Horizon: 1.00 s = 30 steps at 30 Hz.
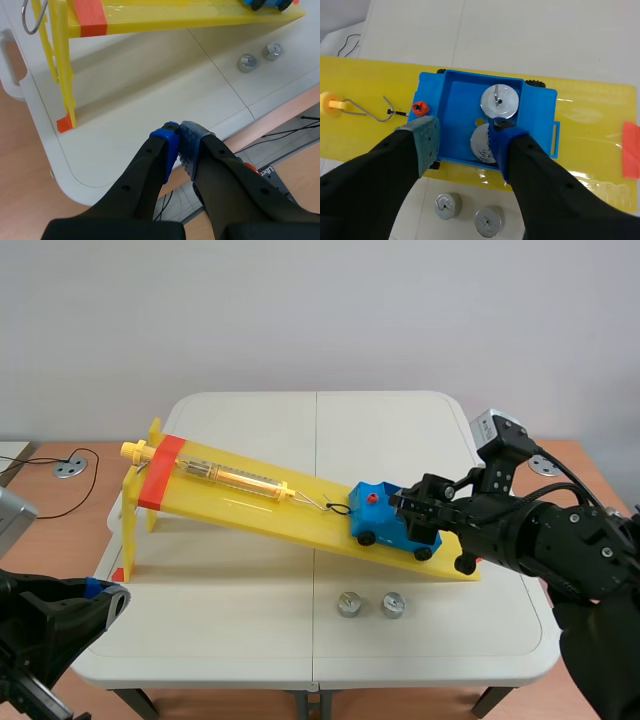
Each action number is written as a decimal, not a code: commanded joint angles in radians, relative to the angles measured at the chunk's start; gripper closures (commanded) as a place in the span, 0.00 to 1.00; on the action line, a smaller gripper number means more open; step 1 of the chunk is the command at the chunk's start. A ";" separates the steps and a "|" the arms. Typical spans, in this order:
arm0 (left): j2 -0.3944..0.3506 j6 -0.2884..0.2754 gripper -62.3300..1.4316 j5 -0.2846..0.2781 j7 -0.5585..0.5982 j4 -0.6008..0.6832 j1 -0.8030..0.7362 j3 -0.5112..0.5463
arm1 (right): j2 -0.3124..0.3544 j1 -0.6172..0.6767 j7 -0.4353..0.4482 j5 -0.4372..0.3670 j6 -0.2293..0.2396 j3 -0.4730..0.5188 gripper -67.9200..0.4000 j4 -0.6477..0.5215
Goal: Place the four metal weights on the blue cart on the ramp.
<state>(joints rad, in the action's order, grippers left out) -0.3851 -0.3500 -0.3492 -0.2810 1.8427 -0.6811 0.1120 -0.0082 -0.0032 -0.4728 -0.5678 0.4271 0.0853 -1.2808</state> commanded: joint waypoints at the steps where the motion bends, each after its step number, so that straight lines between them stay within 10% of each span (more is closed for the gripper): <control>1: 0.008 -0.020 0.93 -0.074 0.097 0.066 0.020 0.012 | 0.046 -0.036 0.137 -0.068 0.111 0.043 0.63 -0.145; 20: 0.008 -0.020 0.93 -0.074 0.097 0.066 0.020 0.012 | 0.301 0.338 0.074 -0.059 0.124 0.062 0.59 -0.606; 30: 0.008 -0.020 0.93 -0.074 0.097 0.066 0.022 0.012 | 0.301 0.369 0.145 0.139 0.115 -0.036 0.59 -0.604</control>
<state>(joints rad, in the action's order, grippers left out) -0.3851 -0.3500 -0.3492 -0.2810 1.8427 -0.6815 0.1120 0.2581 0.4156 -0.4644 -0.4343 0.4953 0.0776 -1.8263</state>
